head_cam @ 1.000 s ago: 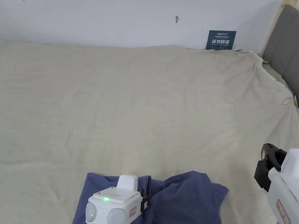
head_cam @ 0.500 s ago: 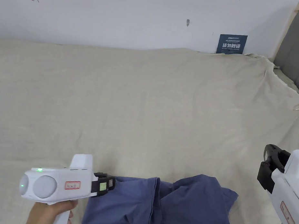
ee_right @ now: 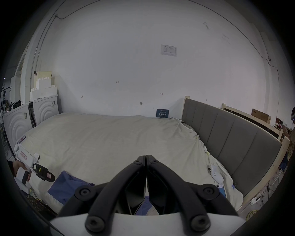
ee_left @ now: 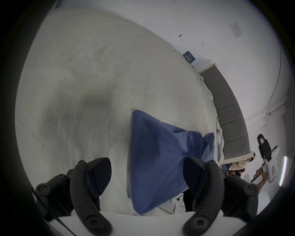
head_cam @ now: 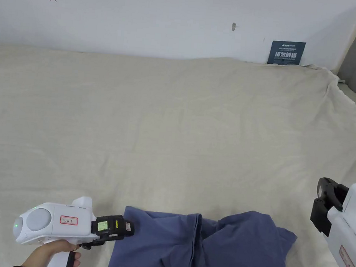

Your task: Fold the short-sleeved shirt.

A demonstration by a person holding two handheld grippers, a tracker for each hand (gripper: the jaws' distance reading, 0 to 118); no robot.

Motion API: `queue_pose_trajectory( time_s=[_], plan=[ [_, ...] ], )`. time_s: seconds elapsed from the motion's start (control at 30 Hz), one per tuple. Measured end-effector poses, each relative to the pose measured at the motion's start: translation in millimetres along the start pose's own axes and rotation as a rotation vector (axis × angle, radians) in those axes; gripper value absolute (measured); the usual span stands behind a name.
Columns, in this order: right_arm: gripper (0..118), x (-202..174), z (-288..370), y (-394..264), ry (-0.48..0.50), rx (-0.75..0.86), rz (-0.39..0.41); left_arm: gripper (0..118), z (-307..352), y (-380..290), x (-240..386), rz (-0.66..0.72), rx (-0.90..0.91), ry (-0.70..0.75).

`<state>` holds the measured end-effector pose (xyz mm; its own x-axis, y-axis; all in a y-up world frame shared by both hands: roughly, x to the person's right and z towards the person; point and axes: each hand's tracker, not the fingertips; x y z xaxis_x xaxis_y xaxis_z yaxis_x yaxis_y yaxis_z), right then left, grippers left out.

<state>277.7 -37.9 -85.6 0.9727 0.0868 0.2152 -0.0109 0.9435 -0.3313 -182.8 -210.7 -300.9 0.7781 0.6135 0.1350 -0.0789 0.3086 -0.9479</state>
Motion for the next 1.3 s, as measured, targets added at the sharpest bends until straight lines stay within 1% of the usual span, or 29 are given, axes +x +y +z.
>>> queue_pose_trajectory(
  time_s=[0.07,0.17,0.3,0.37,0.4,0.43,0.47,0.6,0.77,0.97,1.07,1.2,1.3],
  plan=[
    [0,1,-1,-1,-0.004,-0.005,0.002,91,-7,2,-4,0.002,-0.012,-0.023],
    [0,3,-2,-1,-0.014,-0.012,0.003,76,-15,1,-1,-0.014,-0.018,-0.026],
    [0,6,-5,-2,-0.026,-0.02,0.005,66,-29,1,0,-0.035,-0.035,-0.046],
    [0,4,-3,0,-0.029,-0.024,0.004,56,-34,1,2,-0.04,-0.039,-0.054],
    [0,3,-3,0,-0.03,-0.025,0.005,49,-36,1,3,-0.042,-0.043,-0.051],
    [0,3,-3,0,-0.03,-0.026,0.006,36,-36,-1,5,-0.048,-0.044,-0.044],
    [0,3,-4,0,-0.03,-0.027,0.006,27,-37,-1,5,-0.056,-0.045,-0.03],
    [0,2,-5,0,-0.024,-0.029,0.007,12,-35,-6,8,-0.076,-0.037,-0.006],
    [0,-1,-7,0,-0.013,-0.025,0.006,9,-24,-13,24,-0.108,-0.005,0.026],
    [0,-5,-6,6,0.002,-0.009,0.004,7,12,-10,26,-0.061,0.039,0.004],
    [0,-5,-6,7,0.013,-0.002,0.004,7,41,-6,16,-0.061,0.074,0.052],
    [0,-6,-5,7,0.025,0.008,0.0,7,81,-1,-6,-0.017,0.119,0.129],
    [0,-6,-4,7,0.033,0.012,-0.002,7,108,-2,-7,-0.002,0.14,0.179]
  ],
)
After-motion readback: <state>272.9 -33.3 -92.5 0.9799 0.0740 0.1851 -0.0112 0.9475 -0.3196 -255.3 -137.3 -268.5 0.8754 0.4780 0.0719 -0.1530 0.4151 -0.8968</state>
